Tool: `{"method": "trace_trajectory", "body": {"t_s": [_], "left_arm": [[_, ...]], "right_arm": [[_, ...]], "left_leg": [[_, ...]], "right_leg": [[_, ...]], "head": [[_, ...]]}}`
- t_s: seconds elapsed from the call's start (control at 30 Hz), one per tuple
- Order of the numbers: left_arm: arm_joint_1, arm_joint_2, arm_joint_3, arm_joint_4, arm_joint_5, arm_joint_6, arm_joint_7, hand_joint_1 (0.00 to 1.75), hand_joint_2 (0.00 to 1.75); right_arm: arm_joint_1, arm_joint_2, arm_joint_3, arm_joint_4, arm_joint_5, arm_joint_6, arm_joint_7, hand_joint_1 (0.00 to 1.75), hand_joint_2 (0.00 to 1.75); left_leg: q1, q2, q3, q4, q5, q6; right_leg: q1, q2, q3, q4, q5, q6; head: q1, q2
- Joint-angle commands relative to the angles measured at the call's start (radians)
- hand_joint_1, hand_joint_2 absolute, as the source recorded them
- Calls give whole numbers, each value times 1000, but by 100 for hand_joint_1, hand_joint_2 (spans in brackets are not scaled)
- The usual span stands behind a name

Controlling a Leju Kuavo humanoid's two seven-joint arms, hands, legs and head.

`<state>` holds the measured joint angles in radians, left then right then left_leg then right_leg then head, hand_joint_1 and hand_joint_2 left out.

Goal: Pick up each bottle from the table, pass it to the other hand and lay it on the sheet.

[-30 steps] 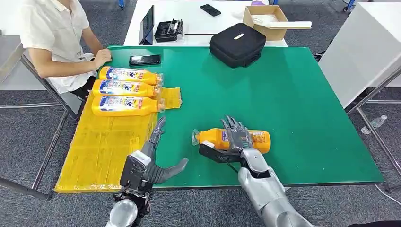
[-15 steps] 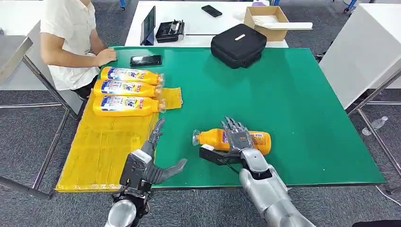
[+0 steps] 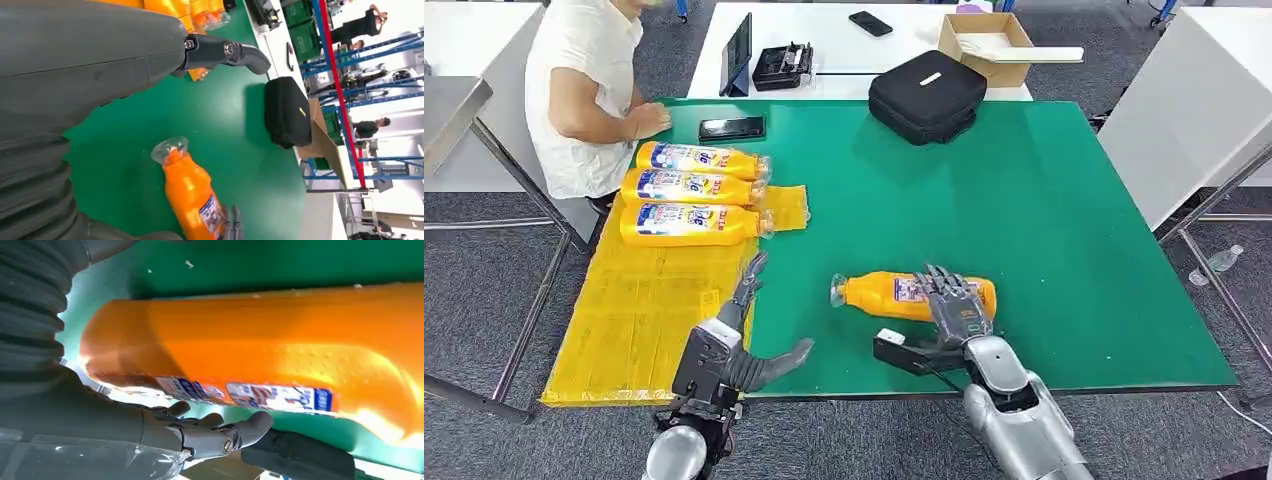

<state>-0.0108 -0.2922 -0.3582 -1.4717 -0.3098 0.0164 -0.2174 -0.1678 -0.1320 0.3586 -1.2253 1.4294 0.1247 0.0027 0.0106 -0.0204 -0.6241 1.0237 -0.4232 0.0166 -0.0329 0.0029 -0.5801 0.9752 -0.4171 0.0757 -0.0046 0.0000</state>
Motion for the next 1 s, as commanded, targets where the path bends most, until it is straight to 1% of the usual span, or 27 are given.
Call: {"method": "trace_trajectory", "body": {"t_s": [0.03,0.1,0.2,0.27,0.47,0.57,0.63,0.67,0.73,0.8,0.83,0.87,0.9,1.0], "left_arm": [[16,-57,12,64,52,-29,11,0,175],[16,-57,12,64,52,-29,11,0,175],[16,-56,11,62,49,-29,-1,0,175],[3,-57,12,58,40,-26,-1,0,175],[-5,-57,14,56,38,-27,6,0,175],[-5,-57,8,56,37,-26,10,0,175],[-6,-57,-4,58,32,-29,16,0,175],[-7,-57,-9,59,24,-28,18,0,175],[-13,-57,-16,64,19,-24,20,0,175],[-16,-57,-19,64,18,-23,20,0,175],[-17,-57,-20,65,11,-23,21,0,175],[-16,-57,-20,62,11,-22,21,0,175],[-15,-57,-19,60,11,-21,21,0,175],[2,-57,-9,31,4,-20,22,0,175]], "right_arm": [[10,-48,45,21,5,4,-4,0,175],[10,-48,45,21,5,4,-4,0,175],[10,-56,43,27,3,-2,-1,0,175],[3,-54,26,45,4,-19,8,0,175],[0,-54,24,48,4,-20,7,0,175],[-1,-22,-11,60,2,-38,10,0,175],[-17,-10,-13,80,7,-50,4,0,175],[-34,1,-16,103,8,-60,0,0,175],[-76,24,-23,151,13,-85,0,0,175],[-111,41,-29,194,9,-80,-8,0,175],[-124,52,-27,213,11,-79,-8,0,175],[-136,57,-23,240,14,-74,-9,0,175],[-138,57,-20,250,16,-73,-9,0,175],[-135,52,-27,264,35,-67,20,0,175]], "left_leg": [[1,0,3,0,-1,0],[0,0,2,0,-1,0],[1,1,3,-1,-1,0],[1,0,1,0,-1,0],[1,1,3,0,-1,0],[1,0,2,0,-1,0],[1,2,4,0,-2,0],[1,1,2,0,-1,0],[1,2,2,0,-1,0],[1,2,1,0,0,0],[1,6,2,0,-1,0],[1,6,3,0,-1,0],[1,3,0,0,0,0],[1,3,2,0,-1,0]], "right_leg": [[2,-1,3,-1,-1,-4],[1,-1,2,-1,-1,-2],[2,-1,4,-2,-1,-5],[1,-1,2,-1,0,-3],[2,-1,3,-1,-1,-4],[1,-1,3,-1,-1,-3],[2,-1,4,-2,-1,-6],[1,-1,2,-1,-1,-3],[2,0,2,-1,-1,-4],[1,1,1,-1,0,-2],[1,4,1,-1,1,-4],[2,4,2,-1,0,-5],[1,2,0,0,1,-2],[2,1,2,-1,0,-5]], "head": [[0,0],[0,0],[0,0],[0,0],[0,0],[0,0],[0,0],[0,0],[0,0],[0,0],[0,0],[0,0],[0,0],[0,0]]}}
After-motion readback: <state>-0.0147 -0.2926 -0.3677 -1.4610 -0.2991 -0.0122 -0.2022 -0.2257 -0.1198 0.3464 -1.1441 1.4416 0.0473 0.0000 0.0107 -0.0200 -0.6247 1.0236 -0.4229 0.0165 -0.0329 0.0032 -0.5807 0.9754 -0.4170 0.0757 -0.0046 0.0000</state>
